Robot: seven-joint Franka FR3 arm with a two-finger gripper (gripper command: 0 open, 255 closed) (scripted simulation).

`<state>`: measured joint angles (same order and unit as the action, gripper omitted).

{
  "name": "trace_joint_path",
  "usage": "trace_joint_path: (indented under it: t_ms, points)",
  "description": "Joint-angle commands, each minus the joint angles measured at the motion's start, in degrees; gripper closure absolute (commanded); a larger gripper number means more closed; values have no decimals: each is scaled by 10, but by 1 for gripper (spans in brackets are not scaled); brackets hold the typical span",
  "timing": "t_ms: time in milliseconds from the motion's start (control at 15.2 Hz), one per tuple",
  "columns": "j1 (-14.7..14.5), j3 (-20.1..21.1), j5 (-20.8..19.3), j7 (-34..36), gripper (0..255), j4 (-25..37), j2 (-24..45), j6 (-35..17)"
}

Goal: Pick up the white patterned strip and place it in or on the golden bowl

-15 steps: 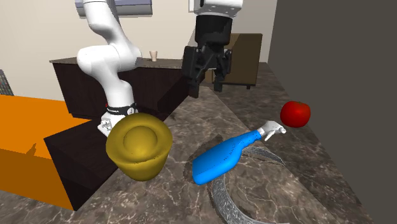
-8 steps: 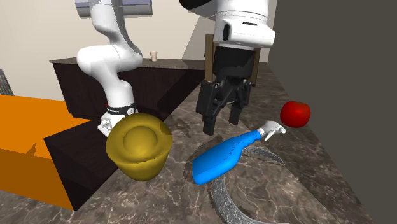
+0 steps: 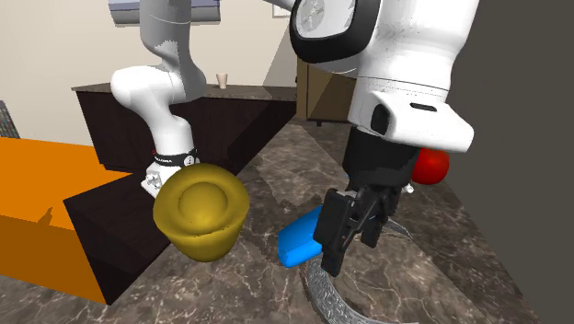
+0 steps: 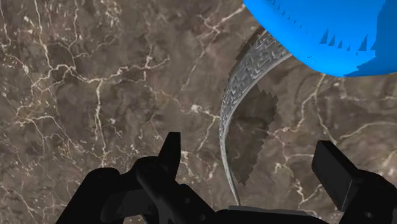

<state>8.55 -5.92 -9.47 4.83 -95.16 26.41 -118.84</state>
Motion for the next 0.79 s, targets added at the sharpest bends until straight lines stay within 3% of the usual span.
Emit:
trace_joint_path:
  t_ms: [0, 726]
  points:
    - [6, -5, -1, -1, 0, 48, 46, 1]
    - [13, -7, -2, 0, 0, 30, 74, -44]
